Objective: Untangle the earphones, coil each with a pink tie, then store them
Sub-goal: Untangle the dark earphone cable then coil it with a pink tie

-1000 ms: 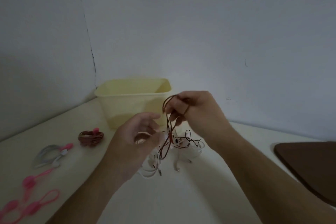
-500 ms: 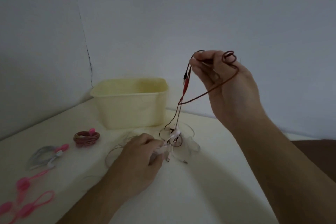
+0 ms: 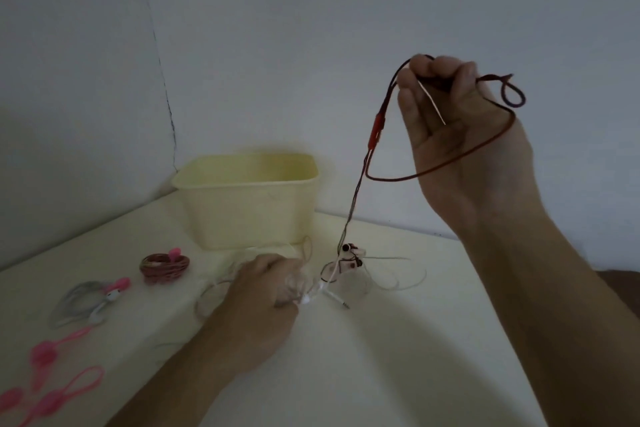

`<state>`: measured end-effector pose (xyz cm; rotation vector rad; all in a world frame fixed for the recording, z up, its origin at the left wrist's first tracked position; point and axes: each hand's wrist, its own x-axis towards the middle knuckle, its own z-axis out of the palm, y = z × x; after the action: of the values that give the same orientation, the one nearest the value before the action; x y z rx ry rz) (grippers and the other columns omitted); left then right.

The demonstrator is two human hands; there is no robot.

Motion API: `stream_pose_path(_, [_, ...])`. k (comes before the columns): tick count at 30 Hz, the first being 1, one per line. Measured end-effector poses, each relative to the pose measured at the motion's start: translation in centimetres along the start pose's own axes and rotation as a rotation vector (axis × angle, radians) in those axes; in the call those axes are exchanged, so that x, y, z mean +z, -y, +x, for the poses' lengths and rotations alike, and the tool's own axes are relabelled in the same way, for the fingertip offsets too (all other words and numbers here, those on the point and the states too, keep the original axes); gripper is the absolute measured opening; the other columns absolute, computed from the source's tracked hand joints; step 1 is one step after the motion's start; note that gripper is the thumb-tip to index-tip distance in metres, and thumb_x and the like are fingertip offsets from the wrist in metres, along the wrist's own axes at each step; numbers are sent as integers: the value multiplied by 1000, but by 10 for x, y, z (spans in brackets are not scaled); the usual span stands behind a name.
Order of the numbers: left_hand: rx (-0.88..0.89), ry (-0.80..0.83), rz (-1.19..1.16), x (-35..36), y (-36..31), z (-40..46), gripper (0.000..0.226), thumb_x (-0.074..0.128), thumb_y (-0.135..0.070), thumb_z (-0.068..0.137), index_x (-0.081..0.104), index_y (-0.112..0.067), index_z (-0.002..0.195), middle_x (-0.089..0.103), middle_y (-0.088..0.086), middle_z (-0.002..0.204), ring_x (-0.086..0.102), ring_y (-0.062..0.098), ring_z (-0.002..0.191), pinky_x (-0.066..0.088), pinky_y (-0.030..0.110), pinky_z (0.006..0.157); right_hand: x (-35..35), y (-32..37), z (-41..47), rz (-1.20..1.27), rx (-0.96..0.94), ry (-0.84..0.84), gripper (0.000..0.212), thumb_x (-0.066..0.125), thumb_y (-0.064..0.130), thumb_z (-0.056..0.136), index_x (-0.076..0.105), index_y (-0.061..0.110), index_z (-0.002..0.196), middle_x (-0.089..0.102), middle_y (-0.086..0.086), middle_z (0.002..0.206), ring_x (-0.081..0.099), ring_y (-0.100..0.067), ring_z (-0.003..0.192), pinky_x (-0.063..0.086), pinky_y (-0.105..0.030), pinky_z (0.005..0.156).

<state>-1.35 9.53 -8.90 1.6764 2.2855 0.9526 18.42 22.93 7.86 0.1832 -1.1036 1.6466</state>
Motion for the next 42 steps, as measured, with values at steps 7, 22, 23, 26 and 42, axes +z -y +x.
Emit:
stream_pose_path(7, [124, -255, -434, -21, -29, -11, 60, 68, -34, 81, 54, -47, 138, 53, -35, 136, 49, -8, 128, 42, 25, 103, 18, -28, -12, -156, 134, 113, 28, 45, 11, 111, 66, 0, 95, 77, -12, 97, 77, -25, 91, 62, -31, 86])
stream_pose_path(22, [-114, -452, -801, -31, -21, 3, 14, 67, -11, 99, 78, -16, 93, 76, 4, 73, 69, 9, 69, 51, 22, 70, 1, 3, -3, 263, 39, -196, 25, 52, 13, 111, 67, 4, 93, 75, -7, 85, 77, -20, 84, 61, -29, 84])
stream_pose_path(23, [-125, -459, -796, -30, -18, 4, 14, 67, -11, 99, 78, -18, 92, 76, 4, 73, 70, 10, 70, 52, 25, 74, -6, 7, -1, 256, 22, -236, 23, 54, 14, 111, 67, 5, 94, 75, -7, 85, 77, -20, 83, 61, -29, 84])
stream_pose_path(26, [-166, -475, -803, -31, -11, 6, 15, 69, -14, 98, 79, -20, 90, 78, 3, 77, 74, 22, 79, 55, 39, 83, -19, 15, 5, 223, -39, -318, 21, 55, 17, 110, 66, 7, 95, 73, -6, 87, 75, -19, 82, 60, -27, 82])
stream_pose_path(42, [68, -515, -648, -42, -28, -5, 21, 68, -22, 98, 78, -41, 99, 77, -13, 91, 68, -3, 87, 47, 7, 76, -27, -46, -27, -1894, 825, 660, 64, 53, -3, 93, 60, 37, 143, 58, 9, 139, 63, -10, 112, 52, -24, 89])
